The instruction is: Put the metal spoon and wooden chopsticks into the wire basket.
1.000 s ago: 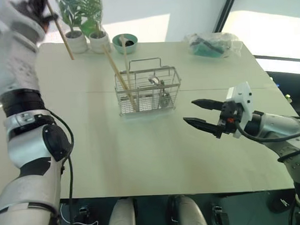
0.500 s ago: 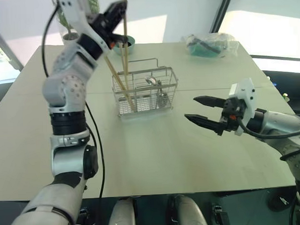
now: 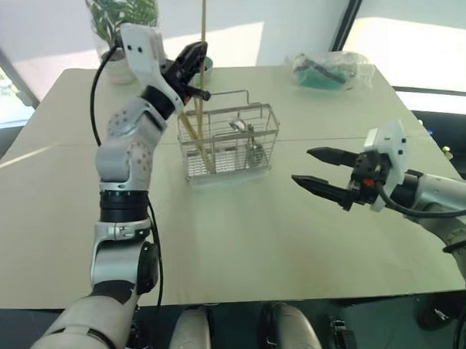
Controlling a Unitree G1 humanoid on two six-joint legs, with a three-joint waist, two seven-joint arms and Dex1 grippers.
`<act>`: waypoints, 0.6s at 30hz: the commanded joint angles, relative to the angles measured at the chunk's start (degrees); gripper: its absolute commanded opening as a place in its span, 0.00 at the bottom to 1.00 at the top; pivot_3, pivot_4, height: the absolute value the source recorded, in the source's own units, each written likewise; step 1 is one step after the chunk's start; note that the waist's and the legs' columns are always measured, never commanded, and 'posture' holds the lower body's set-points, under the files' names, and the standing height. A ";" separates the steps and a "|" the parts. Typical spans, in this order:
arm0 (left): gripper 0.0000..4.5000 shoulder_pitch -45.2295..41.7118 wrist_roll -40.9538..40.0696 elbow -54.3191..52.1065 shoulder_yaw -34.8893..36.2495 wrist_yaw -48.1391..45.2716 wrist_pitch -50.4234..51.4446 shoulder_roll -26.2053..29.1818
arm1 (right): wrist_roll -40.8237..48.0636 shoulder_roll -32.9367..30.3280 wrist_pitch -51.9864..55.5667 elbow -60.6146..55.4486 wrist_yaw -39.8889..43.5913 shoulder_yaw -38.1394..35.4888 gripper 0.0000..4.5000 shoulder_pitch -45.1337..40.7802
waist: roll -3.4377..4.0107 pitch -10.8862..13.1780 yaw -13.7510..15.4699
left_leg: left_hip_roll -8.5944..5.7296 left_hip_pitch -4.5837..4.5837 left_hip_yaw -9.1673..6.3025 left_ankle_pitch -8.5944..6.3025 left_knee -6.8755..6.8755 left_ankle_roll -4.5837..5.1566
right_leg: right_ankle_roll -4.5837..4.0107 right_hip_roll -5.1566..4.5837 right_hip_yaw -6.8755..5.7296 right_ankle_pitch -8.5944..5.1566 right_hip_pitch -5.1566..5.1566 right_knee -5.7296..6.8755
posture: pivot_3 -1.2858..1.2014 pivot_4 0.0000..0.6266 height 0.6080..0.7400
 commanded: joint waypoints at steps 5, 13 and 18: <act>0.82 2.01 -1.15 -3.47 0.94 0.72 0.82 -0.53 | 0.25 -0.75 -0.53 0.34 0.53 -0.70 0.76 -2.32 | -0.01 0.00 -0.03 | 0.00 -0.01 -0.01 0.00 0.00 0.00 | 0.00 0.00 0.00 0.00 -0.03 0.02 | 0.52 0.24 0.83; 0.99 -1.18 -8.15 -13.08 3.00 -4.09 14.65 10.42 | -2.98 -1.48 -3.13 5.31 3.03 0.42 0.76 -5.87 | 0.02 0.03 -0.32 | 0.01 -0.03 -0.01 0.00 -0.01 0.00 | 0.00 0.01 0.00 0.00 -0.09 0.04 | 0.52 0.24 0.83; 0.99 -0.60 -12.48 -16.71 3.16 -16.91 22.45 27.06 | -5.92 -2.17 -5.98 9.64 6.29 1.67 0.76 -7.72 | 0.19 0.03 -0.49 | 0.03 -0.03 -0.02 0.00 -0.07 0.00 | -0.03 0.04 0.00 -0.02 -0.14 0.08 | 0.52 0.24 0.83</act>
